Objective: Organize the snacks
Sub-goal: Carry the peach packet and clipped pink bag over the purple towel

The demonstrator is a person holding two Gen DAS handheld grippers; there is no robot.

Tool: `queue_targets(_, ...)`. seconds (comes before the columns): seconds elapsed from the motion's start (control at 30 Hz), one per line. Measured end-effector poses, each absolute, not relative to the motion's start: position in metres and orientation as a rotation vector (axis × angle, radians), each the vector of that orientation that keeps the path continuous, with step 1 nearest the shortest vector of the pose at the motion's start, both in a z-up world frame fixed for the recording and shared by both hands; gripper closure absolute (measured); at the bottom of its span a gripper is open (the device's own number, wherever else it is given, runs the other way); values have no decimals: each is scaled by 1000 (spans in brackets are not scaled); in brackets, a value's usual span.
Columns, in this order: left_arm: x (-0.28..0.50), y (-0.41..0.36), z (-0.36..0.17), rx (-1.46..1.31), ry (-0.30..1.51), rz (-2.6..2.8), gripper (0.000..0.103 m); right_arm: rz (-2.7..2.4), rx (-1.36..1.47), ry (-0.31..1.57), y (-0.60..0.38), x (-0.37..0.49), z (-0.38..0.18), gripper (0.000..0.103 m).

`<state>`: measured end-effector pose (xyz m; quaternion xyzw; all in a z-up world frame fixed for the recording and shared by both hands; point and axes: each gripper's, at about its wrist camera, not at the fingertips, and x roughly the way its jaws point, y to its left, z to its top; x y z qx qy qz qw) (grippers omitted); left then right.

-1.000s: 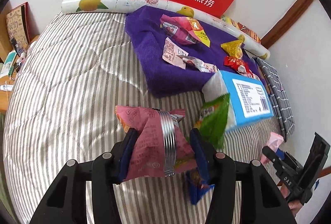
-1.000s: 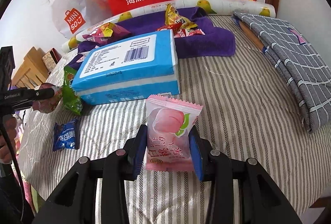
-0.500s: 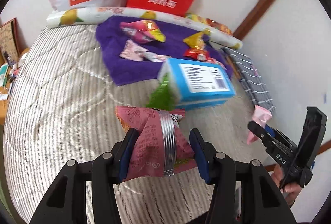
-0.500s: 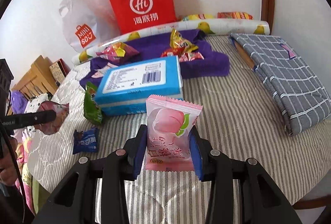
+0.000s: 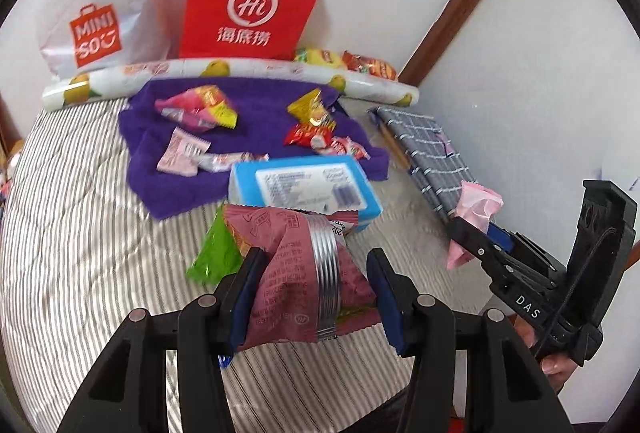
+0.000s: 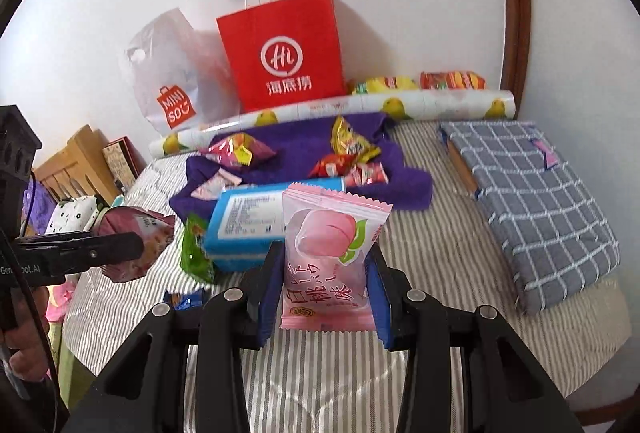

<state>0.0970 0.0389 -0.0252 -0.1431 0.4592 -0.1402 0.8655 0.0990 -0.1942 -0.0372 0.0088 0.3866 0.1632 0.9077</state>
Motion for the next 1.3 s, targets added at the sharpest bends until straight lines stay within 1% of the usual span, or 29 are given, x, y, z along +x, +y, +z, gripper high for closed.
queue_targets(0.5, 156, 42, 6, -274, 921, -287, 53, 364, 8, 732, -178, 164, -2, 64)
queue_targets(0.73, 187, 50, 12, -260, 909, -270, 53, 375, -8, 727, -167, 194, -3, 64)
queue_targets(1.3, 261, 76, -1, -281, 922, -234, 53, 370, -24, 761, -139, 270, -27, 64)
